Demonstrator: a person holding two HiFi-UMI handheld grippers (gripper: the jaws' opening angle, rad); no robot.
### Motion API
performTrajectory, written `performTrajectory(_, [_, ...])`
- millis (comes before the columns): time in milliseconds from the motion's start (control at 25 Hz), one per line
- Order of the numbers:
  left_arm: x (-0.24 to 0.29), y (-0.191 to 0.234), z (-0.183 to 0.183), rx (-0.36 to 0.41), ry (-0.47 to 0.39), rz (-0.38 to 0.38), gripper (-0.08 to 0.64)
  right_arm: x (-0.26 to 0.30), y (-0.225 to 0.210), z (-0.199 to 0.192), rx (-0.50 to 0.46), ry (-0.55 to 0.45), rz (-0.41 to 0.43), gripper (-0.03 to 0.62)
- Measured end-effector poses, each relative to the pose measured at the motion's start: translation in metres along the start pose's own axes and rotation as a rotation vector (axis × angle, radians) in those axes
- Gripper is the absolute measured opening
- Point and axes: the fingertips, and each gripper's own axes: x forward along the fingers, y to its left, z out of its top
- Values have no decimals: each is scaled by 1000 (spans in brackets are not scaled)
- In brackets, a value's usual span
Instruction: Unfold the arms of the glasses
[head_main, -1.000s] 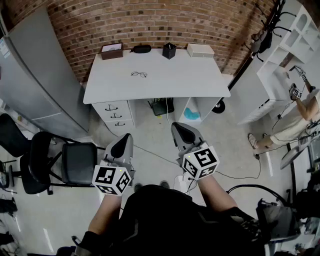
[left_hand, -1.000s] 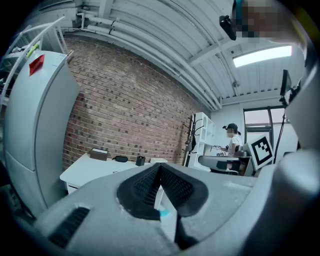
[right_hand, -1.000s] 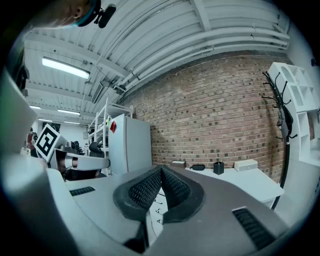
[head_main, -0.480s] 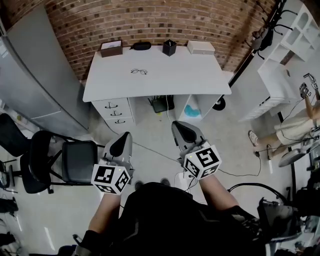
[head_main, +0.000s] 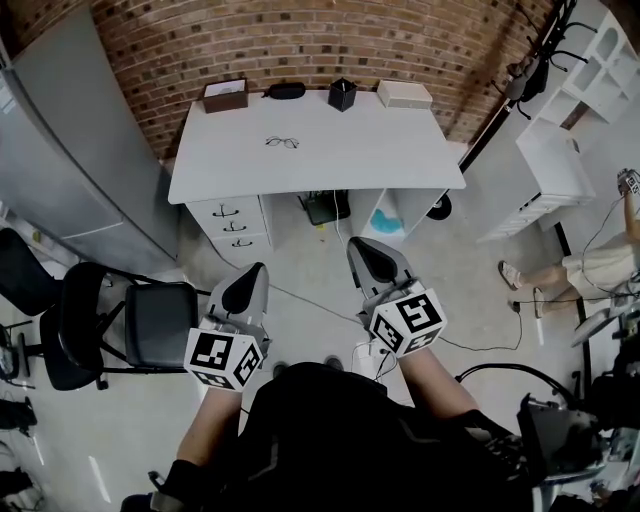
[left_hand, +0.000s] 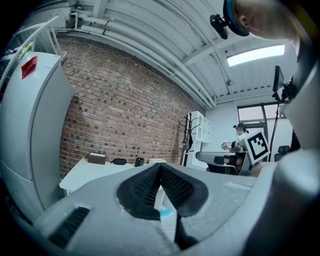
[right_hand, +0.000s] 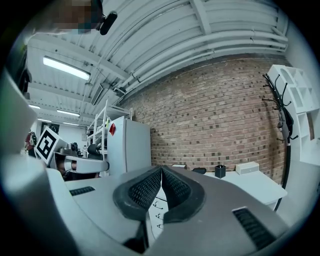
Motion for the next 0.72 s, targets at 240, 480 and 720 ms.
performTrajectory(240, [-4,20,-3,-22,10,-6,9,13,15,-2,-9,26,0,9])
performTrajectory(480, [-8,39,-5,-50,17,-56,9,26,41,-4,-41,37,3,11])
performTrajectory(720, [-21,52,-5,-53,10,-94,9,33,64,-7,-64,55,-1,11])
